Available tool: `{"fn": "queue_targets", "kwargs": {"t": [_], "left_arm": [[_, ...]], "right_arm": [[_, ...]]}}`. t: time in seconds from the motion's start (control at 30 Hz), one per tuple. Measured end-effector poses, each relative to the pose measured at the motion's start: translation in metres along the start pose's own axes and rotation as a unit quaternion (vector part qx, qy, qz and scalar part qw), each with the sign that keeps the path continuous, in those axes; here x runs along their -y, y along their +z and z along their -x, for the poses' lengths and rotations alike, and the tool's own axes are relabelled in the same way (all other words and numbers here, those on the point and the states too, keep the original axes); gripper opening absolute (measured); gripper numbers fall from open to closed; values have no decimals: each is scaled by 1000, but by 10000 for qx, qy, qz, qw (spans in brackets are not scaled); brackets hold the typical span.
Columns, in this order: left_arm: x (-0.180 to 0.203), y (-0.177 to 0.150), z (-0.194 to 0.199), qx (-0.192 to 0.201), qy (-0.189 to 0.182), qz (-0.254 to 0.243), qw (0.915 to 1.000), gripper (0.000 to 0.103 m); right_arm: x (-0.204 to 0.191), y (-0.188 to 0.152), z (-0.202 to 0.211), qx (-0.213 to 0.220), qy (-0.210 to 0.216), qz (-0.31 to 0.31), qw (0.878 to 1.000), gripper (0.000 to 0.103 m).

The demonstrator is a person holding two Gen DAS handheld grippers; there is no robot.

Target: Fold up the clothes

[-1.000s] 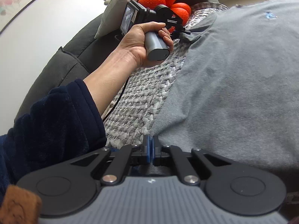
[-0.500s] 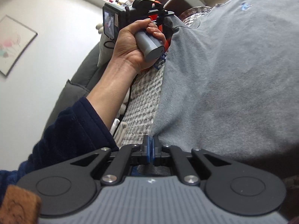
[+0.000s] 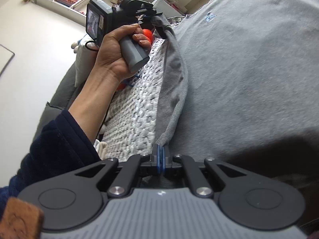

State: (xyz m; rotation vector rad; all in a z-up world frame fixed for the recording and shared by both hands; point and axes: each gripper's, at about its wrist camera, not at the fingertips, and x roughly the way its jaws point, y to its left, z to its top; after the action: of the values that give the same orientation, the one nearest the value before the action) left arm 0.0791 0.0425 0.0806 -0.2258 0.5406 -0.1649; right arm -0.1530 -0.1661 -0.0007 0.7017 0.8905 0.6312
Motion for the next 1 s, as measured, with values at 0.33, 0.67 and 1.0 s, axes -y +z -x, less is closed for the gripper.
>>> {"fn": "queue_targets", "kwargs": {"t": [0.33, 0.67, 1.0], "left_arm": [[10, -4, -5, -328, -230, -218, 9990, 16], [7, -12, 17, -769, -291, -608, 9948, 40], [3, -40, 26, -1500, -165, -880, 9846, 40]], "right_arm": [[7, 1, 9, -137, -754, 471, 9959, 10], [-17, 3, 0, -100, -335, 884, 9955, 19], [-69, -30, -41, -230, -594, 2611, 9632, 41]]}}
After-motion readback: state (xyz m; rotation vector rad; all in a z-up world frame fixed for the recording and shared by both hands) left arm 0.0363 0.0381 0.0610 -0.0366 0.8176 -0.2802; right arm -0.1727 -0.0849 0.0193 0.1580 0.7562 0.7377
